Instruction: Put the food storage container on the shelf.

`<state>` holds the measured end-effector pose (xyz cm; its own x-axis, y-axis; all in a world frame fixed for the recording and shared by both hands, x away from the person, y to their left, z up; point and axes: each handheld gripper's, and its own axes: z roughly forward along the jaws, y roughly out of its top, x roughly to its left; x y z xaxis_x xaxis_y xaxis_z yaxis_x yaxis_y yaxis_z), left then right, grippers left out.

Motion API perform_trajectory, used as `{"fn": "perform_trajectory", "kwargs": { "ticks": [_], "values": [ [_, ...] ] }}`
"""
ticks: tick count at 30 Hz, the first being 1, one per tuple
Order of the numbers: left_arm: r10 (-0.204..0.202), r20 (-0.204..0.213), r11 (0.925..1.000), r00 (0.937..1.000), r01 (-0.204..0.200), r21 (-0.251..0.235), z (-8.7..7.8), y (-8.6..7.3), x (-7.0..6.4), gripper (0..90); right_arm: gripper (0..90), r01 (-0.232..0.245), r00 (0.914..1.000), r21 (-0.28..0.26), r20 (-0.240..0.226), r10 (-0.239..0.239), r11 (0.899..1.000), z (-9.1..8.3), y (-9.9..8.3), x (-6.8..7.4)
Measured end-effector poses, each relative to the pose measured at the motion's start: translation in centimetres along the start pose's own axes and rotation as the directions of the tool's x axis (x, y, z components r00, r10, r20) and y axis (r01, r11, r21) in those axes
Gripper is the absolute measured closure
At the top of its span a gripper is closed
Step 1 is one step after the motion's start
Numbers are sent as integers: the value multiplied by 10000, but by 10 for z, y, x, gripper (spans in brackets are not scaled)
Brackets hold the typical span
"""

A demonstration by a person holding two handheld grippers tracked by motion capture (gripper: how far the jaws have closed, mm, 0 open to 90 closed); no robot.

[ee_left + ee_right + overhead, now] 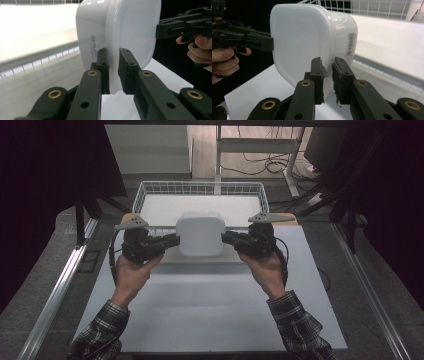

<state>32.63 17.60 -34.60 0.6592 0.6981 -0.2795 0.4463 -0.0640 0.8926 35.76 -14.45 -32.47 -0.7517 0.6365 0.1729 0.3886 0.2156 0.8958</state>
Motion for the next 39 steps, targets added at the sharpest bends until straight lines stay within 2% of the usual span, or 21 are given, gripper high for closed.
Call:
{"fn": "perform_trajectory", "kwargs": {
  "ticks": [1, 9, 15, 17, 26, 27, 30, 35, 37, 39],
  "values": [
    [36, 13, 10000, 10000, -36, -29, -1, 7, 3, 802, 783, 41, 10000, -54, 10, -41, 10000, 2, 8, -1],
    [22, -27, 10000, 10000, -23, -56, 2, 32, 17, 802, 782, 65, 9999, -147, 130, -64, 9999, 11, 32, -8],
    [-240, -24, 9997, 9997, 240, 12, 8, 42, 29, 801, 777, -62, 9998, -94, 210, 64, 9999, 20, 44, -15],
    [-340, 50, 9994, 9994, 340, 53, 12, 44, 34, 800, 771, -227, 9993, -26, 299, 228, 9997, 27, 48, -22],
    [-775, 324, 9970, 9965, 773, 69, 27, 54, 48, 791, 749, -637, 9961, -64, 615, 640, 9979, 38, 54, -34],
    [-911, 289, 9958, 9954, 908, 109, 29, 54, 52, 774, 738, -733, 9957, -35, 569, 733, 9973, 40, 54, -35],
    [-972, 182, 9952, 9951, 971, 80, 31, 54, 54, 729, 698, -766, 9956, -72, 537, 769, 9970, 45, 54, -35],
    [-932, -8, 9955, 9956, 932, 186, 36, 57, 56, 679, 662, -635, 9957, -92, 672, 640, 9979, 51, 56, -36],
    [-775, -322, 9963, 9965, 786, 340, 41, 60, 56, 646, 632, -674, 9950, -106, 727, 680, 9977, 54, 58, -37],
    [-858, -346, 9957, 9957, 869, 319, 45, 62, 57, 630, 610, -704, 9939, -90, 843, 709, 9975, 57, 59, -38]
  ]
}}
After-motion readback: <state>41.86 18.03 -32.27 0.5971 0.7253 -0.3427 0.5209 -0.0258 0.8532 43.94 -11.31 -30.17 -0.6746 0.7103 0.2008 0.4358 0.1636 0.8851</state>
